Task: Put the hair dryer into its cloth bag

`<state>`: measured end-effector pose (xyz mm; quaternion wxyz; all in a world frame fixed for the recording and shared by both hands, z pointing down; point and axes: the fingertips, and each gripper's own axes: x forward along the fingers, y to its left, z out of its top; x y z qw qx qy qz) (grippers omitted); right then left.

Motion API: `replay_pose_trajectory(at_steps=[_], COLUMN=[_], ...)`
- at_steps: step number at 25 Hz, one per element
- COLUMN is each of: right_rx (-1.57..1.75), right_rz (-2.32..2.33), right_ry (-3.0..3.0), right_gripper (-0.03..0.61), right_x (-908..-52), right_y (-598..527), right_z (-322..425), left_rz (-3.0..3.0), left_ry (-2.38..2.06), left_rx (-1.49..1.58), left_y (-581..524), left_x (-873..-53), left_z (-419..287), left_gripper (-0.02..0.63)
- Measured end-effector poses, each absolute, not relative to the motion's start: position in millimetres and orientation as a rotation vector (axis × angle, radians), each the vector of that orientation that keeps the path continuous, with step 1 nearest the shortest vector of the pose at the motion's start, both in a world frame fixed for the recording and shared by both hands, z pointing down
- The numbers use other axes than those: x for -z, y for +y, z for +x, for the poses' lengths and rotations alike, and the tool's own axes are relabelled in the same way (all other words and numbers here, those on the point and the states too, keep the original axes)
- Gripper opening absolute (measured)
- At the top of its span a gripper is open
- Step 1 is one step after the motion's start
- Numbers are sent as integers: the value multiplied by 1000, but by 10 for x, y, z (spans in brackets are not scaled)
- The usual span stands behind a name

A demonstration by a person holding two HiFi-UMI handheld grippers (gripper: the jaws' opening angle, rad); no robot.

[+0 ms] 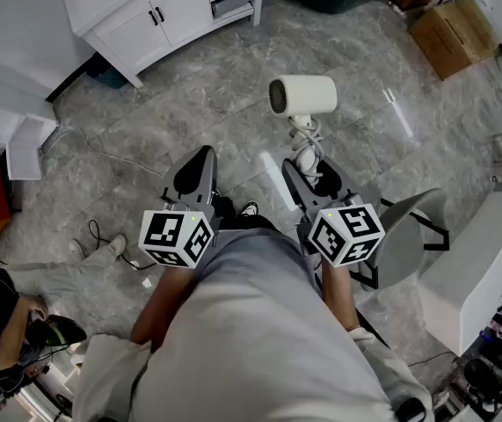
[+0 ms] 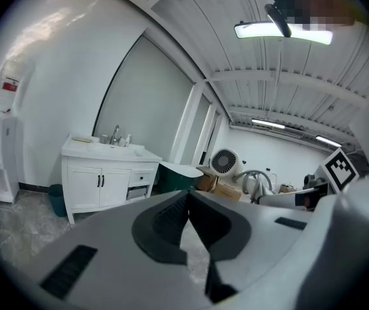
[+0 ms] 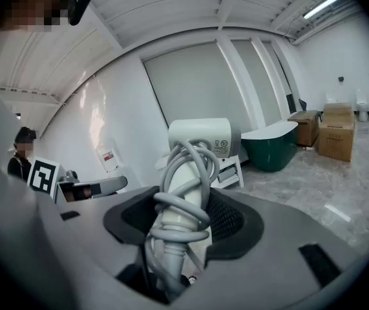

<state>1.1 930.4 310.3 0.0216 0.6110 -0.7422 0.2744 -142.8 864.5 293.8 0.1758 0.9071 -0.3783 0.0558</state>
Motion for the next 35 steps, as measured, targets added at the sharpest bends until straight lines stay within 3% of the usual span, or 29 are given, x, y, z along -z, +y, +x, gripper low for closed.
replay_pose_trajectory(at_steps=[16, 35], right_rx=[-863, -864], right_rz=[1908, 1904], right_ry=[-2302, -2325], right_gripper=[230, 230], right_x=[-3145, -3055], right_y=[9012, 7752], right_z=[296, 425], left_rz=[2544, 2539], left_ry=[-1079, -1065], left_rx=[-174, -139], left_y=[8324, 7016], left_x=[-3021, -2959], left_z=[-1277, -1144], left_gripper=[8, 8])
